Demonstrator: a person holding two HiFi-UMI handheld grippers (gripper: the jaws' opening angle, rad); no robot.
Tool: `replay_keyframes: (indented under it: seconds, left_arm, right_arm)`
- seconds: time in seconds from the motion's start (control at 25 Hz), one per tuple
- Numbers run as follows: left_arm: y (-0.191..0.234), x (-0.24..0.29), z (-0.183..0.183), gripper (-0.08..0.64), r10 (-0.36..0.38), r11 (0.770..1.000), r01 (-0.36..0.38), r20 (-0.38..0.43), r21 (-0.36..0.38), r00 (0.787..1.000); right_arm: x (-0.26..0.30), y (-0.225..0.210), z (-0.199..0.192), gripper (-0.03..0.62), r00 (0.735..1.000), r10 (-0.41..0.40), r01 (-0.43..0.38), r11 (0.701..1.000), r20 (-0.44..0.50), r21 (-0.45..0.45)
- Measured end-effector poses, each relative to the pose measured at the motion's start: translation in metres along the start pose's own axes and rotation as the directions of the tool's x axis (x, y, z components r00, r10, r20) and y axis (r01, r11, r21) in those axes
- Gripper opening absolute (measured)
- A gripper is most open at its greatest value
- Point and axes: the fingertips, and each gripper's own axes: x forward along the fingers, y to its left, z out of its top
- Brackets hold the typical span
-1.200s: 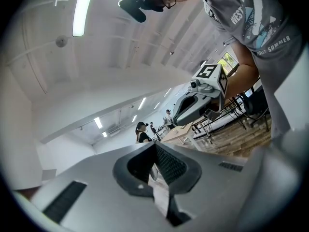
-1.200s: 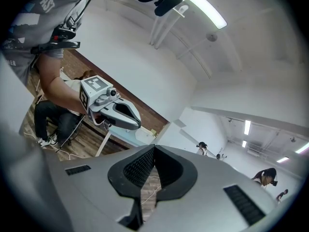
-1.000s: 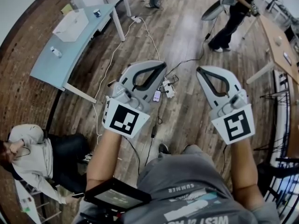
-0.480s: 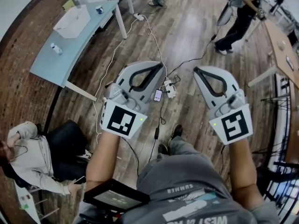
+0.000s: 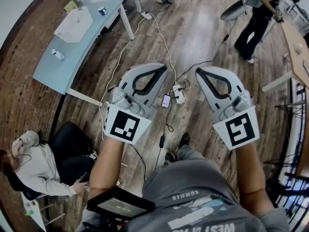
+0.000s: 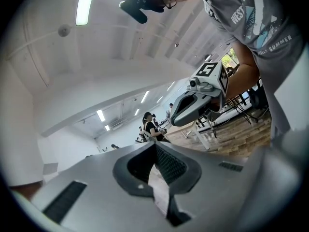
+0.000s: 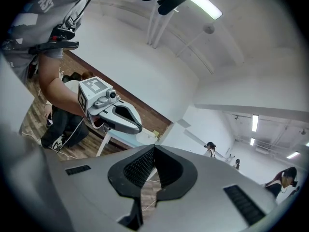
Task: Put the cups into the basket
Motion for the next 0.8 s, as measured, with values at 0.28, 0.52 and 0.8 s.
replay_keyframes:
  seconds: [0.28, 0.52, 0.8]
  left_arm:
    - [0.017, 0.056, -0.018, 0.0, 0.005, 1.0, -0.005, -0.026, 0.0, 1.0]
    - [0.029, 0.076, -0.029, 0.0, 0.031, 0.999, -0.029, -0.073, 0.019, 0.997]
    - [0.036, 0.085, -0.039, 0.0, 0.047, 0.999, -0.043, -0.115, 0.034, 0.992]
  right_arm:
    - [0.027, -0.04, -0.032, 0.012, 0.999, 0.034, -0.034, 0.999, 0.011, 0.011]
    - [0.045, -0.059, -0.048, 0.011, 0.996, 0.066, -0.067, 0.997, 0.057, 0.026]
    - [0.056, -0.069, -0.057, 0.012, 0.993, 0.086, -0.09, 0.995, 0.086, 0.039]
